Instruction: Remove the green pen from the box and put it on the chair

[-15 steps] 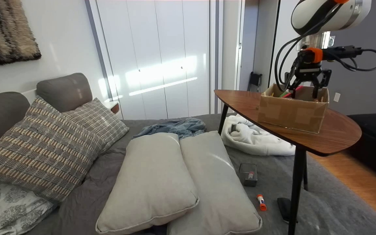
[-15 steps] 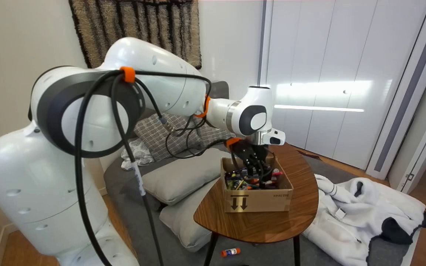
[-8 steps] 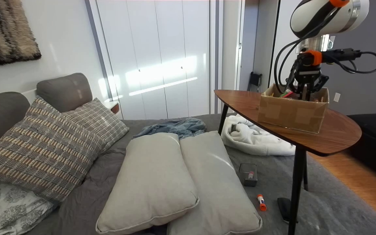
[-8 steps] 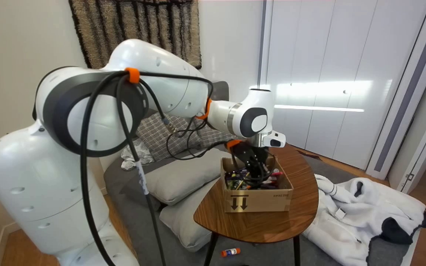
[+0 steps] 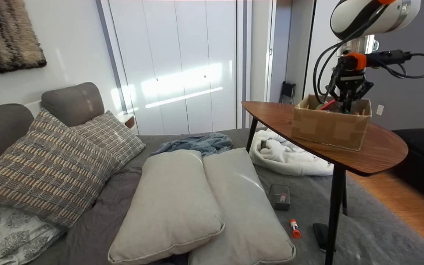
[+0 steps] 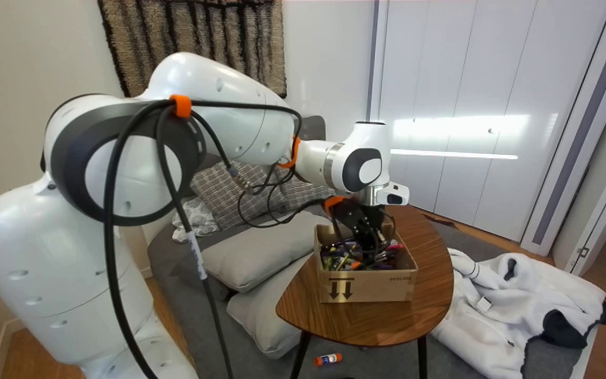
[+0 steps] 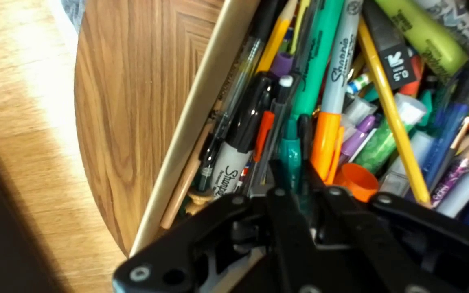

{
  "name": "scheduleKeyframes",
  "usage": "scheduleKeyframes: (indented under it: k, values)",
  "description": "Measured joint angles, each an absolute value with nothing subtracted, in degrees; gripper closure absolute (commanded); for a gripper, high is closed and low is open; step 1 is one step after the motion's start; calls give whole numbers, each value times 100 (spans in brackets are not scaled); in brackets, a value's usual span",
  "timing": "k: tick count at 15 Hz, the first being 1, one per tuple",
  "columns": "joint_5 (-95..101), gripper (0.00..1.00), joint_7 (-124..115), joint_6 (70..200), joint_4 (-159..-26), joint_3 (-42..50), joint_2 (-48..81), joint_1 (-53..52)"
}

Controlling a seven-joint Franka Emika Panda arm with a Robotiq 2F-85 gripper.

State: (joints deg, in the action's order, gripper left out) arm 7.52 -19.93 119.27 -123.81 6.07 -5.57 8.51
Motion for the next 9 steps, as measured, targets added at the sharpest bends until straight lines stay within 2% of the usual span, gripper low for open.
scheduleKeyframes:
  k: [9]
  values:
    - [884, 98, -1632, 11623, -12404, 872, -1587, 1102]
